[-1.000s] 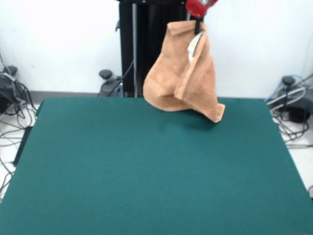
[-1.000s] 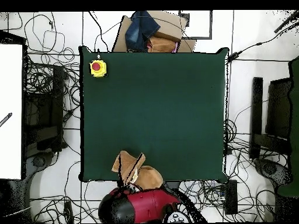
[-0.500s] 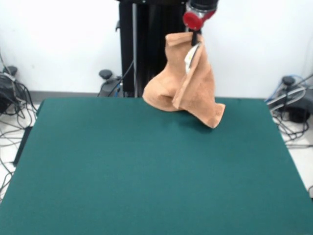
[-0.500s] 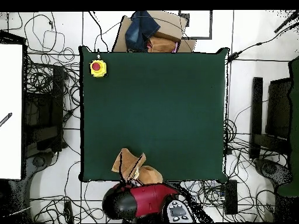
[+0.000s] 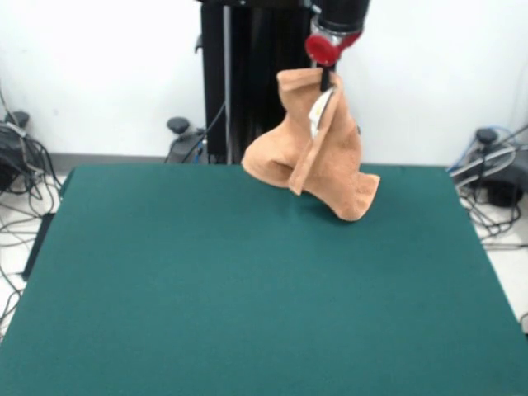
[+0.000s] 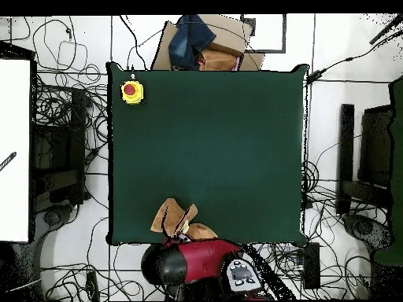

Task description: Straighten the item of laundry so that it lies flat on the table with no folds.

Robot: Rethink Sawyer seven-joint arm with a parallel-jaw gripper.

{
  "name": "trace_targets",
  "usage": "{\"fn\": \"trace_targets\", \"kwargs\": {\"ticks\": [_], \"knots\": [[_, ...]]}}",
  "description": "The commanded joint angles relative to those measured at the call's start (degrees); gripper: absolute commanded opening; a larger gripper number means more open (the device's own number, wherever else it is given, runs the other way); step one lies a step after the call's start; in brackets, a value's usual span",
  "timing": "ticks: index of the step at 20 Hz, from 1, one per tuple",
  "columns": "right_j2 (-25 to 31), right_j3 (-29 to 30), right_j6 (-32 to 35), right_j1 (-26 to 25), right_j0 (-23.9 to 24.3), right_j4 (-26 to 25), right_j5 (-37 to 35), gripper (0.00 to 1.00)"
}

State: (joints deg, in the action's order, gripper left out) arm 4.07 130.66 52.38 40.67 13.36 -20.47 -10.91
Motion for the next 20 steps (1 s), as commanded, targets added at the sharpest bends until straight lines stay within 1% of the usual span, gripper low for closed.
{"fn": "trace_targets", "kwargs": {"ticks": [1,10,20], "knots": [[0.69,-8.70,11.89,-2.48,0.13,3.26,-2.58,0.00],[1.56,-11.15,10.35,-1.92,1.02,4.06,-6.58,0.00],[2.14,-14.50,10.02,-5.20,2.35,3.48,-6.40,0.00]]}}
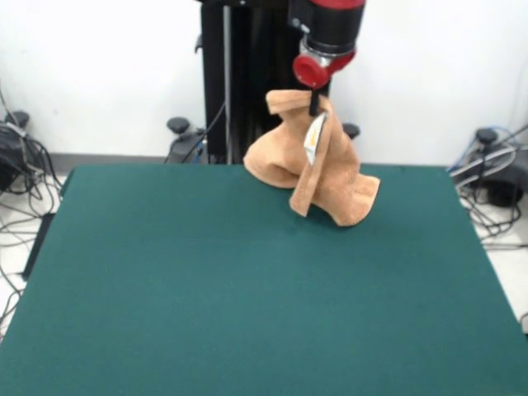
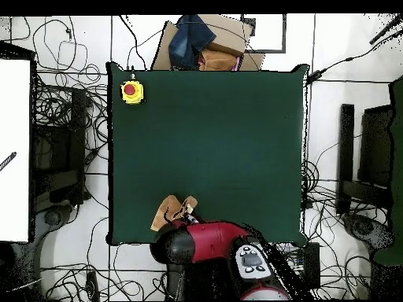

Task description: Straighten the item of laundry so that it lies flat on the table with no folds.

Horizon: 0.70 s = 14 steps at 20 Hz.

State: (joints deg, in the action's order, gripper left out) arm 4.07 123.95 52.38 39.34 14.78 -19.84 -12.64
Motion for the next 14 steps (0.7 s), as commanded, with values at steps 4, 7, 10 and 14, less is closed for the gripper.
{"fn": "trace_targets", "kwargs": {"ticks": [4,7,10,14], "knots": [[2.17,-9.22,9.69,-5.56,1.29,2.31,-4.11,0.00],[2.19,-10.47,9.46,-7.12,1.54,1.93,-3.56,0.00],[2.10,-11.89,9.59,-8.70,1.36,1.84,-3.08,0.00],[2.53,-12.84,9.27,-9.87,1.93,1.53,-2.68,0.00]]}}
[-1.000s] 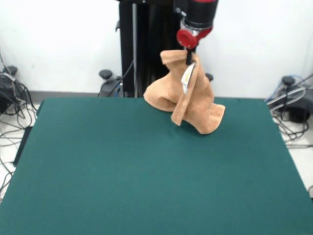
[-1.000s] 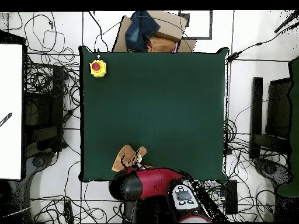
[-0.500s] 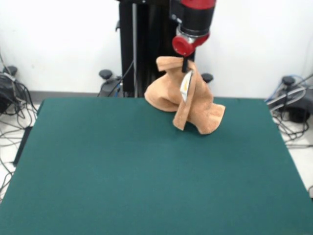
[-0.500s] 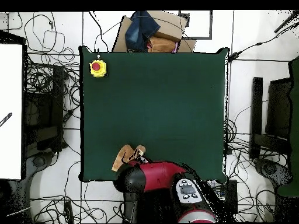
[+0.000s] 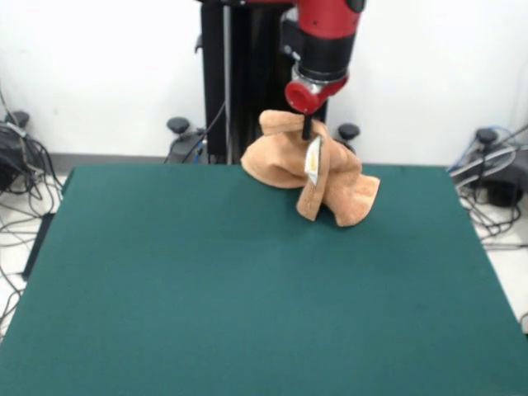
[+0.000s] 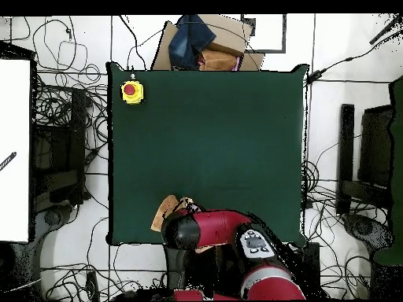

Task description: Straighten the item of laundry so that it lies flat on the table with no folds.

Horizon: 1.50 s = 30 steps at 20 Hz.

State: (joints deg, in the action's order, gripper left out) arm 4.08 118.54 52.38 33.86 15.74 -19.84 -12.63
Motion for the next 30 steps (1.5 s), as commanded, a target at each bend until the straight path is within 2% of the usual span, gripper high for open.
{"fn": "trace_targets", "kwargs": {"ticks": [1,17,30], "knots": [[2.65,-7.61,9.17,-4.55,1.09,1.53,-2.78,0.00],[3.94,-12.26,7.57,-6.66,2.30,1.80,-5.82,0.00],[4.81,-13.51,6.06,-6.97,4.00,0.92,-7.20,0.00]]}}
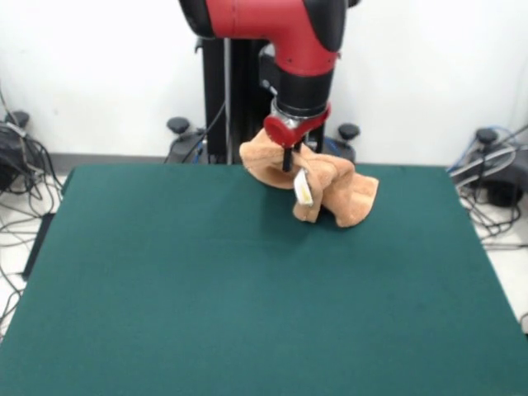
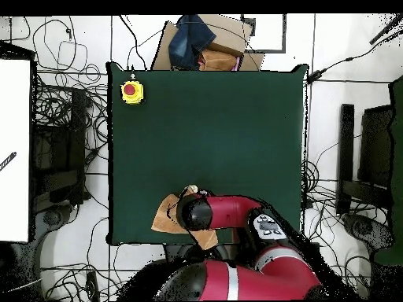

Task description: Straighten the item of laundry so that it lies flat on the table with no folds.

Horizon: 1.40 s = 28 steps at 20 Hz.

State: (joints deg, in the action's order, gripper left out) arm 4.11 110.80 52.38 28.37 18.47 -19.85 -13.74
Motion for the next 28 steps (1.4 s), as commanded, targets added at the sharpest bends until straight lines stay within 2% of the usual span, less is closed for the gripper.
{"fn": "trace_targets", "kwargs": {"ticks": [1,20,28], "knots": [[4.89,-5.92,5.80,-1.58,1.49,0.80,-6.19,0.00],[6.60,-11.95,2.66,-6.90,4.44,-1.33,-6.89,0.00],[7.25,-13.56,1.95,-7.50,4.81,-1.27,-8.28,0.00]]}}
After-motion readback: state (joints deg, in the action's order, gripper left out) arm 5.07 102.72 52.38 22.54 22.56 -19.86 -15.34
